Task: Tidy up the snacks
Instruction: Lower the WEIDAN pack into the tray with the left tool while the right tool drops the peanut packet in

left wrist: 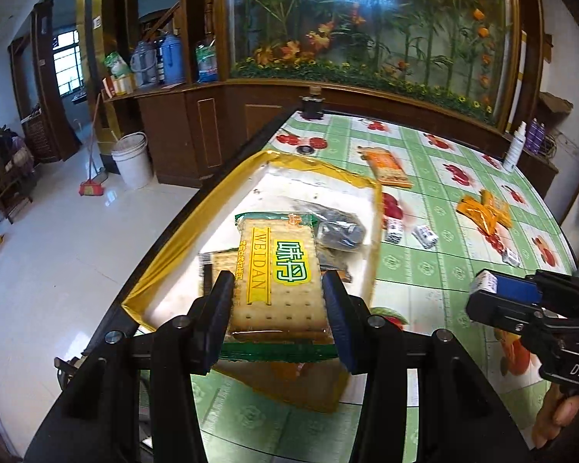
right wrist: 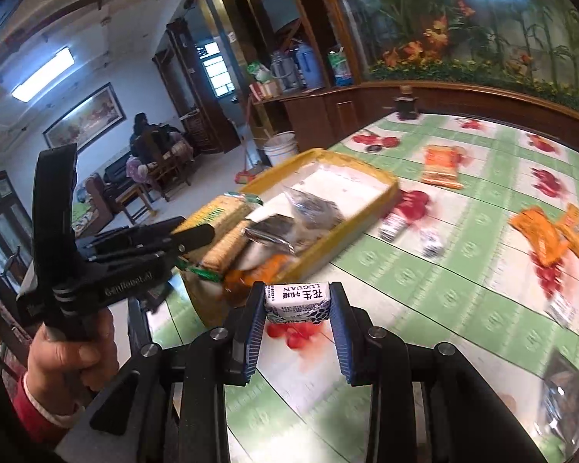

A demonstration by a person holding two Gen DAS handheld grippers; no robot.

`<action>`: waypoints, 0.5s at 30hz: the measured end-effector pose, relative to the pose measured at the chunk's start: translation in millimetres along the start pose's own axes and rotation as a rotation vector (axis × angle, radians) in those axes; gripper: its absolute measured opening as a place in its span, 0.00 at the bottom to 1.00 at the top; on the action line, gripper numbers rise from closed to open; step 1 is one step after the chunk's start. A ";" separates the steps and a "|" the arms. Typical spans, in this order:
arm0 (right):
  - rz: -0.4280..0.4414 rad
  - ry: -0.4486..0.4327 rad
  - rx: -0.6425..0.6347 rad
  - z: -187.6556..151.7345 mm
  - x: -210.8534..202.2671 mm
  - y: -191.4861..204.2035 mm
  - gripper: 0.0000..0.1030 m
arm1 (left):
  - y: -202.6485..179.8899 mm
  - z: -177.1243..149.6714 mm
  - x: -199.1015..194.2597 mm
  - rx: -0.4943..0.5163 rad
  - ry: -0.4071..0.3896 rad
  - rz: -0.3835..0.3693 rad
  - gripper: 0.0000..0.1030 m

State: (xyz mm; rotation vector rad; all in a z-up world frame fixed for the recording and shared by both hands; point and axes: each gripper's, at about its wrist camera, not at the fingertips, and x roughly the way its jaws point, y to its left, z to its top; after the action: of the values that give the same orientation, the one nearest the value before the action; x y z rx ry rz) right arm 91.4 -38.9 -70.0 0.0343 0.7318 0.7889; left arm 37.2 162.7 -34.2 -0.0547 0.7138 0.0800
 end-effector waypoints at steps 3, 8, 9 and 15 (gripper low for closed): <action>0.020 0.010 -0.017 9.0 20.7 10.9 0.32 | 13.2 0.5 2.5 -0.025 -0.003 0.016 0.44; 0.036 0.021 -0.034 20.8 43.0 21.6 0.32 | 26.7 0.5 5.7 -0.053 -0.011 0.033 0.44; 0.035 0.021 -0.036 22.4 46.4 22.7 0.32 | 28.8 0.1 6.6 -0.058 -0.011 0.035 0.44; 0.042 0.037 -0.021 26.4 62.5 21.2 0.32 | 36.2 -2.1 13.5 -0.074 -0.001 0.039 0.44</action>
State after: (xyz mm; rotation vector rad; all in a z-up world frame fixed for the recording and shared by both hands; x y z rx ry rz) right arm 123.8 23.5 -80.5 0.0161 0.7602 0.8396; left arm 42.7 199.2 -45.5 -0.1117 0.7108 0.1439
